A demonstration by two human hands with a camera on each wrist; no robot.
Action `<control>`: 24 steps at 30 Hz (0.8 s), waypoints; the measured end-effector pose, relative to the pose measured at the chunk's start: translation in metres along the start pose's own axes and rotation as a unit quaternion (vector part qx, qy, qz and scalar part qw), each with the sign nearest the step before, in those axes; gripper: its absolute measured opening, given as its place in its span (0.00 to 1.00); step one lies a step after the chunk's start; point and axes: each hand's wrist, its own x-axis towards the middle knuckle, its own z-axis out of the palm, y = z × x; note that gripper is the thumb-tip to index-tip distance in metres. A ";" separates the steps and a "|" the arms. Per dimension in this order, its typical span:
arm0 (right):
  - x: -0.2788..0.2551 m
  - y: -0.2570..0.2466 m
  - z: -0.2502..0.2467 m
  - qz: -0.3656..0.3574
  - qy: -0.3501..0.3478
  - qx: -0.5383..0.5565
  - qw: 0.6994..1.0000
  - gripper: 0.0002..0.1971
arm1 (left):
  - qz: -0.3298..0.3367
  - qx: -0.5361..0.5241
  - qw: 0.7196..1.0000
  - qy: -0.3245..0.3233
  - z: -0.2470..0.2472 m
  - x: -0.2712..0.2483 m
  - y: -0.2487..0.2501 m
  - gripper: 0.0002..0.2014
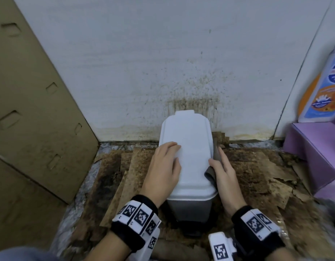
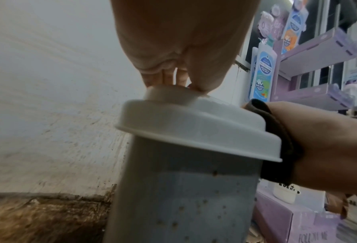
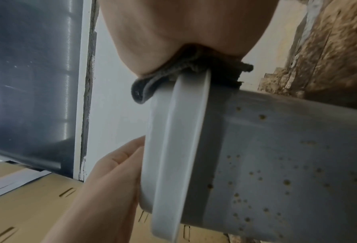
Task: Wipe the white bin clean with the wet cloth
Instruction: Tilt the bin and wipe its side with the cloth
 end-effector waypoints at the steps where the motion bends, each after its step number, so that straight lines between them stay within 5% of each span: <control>1: 0.000 0.001 0.003 -0.001 -0.004 0.005 1.000 0.29 | -0.001 -0.022 1.000 -0.005 0.000 0.000 0.002 0.20; 5: -0.003 0.003 0.019 0.003 -0.042 0.050 0.998 0.26 | -0.036 -0.066 0.997 -0.024 -0.003 0.000 0.018 0.26; 13: -0.006 0.006 0.049 0.015 -0.131 0.147 0.980 0.23 | -0.093 0.014 0.995 -0.043 -0.020 0.008 -0.003 0.30; 24: -0.011 0.040 0.075 -0.031 -0.063 0.118 0.991 0.25 | -0.095 -0.034 0.990 -0.094 -0.035 0.006 -0.042 0.38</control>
